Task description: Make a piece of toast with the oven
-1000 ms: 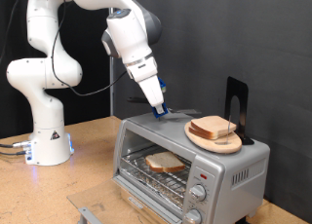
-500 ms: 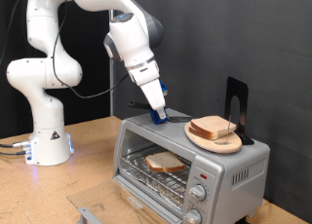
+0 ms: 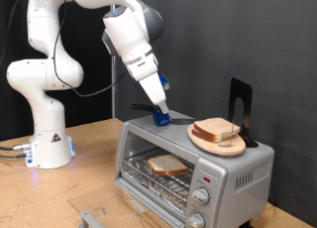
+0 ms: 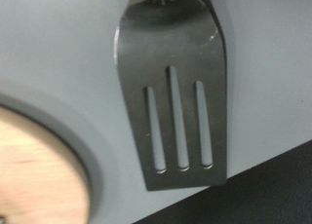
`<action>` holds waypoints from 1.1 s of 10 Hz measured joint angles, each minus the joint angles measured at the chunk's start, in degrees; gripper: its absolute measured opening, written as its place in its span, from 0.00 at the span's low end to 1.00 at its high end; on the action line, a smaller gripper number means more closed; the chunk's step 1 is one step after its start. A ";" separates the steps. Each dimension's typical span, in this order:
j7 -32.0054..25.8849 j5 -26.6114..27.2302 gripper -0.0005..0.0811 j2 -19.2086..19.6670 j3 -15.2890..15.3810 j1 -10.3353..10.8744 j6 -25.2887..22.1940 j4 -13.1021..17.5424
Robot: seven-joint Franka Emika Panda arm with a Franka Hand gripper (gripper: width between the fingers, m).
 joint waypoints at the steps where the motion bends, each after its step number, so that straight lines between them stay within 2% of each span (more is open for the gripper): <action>1: -0.17 -0.45 1.00 -1.22 -0.92 -0.07 -1.03 0.00; 3: -0.31 -0.74 1.00 -2.39 -1.52 -0.08 -2.07 -0.21; 4: -0.85 1.23 1.00 -2.64 -1.74 0.06 -1.55 -0.48; 6: -4.21 6.97 1.00 -5.97 -5.04 0.71 -0.97 -2.44; 7: -5.26 7.76 1.00 -8.51 -7.58 0.83 -2.98 -3.66; 8: -5.69 6.84 1.00 -10.89 -10.45 0.71 -6.96 -4.59; 10: -6.54 0.73 1.00 -14.83 -16.19 -0.16 -16.54 -5.72; 11: -7.60 -1.14 1.00 -16.53 -18.72 -0.62 -19.40 -6.33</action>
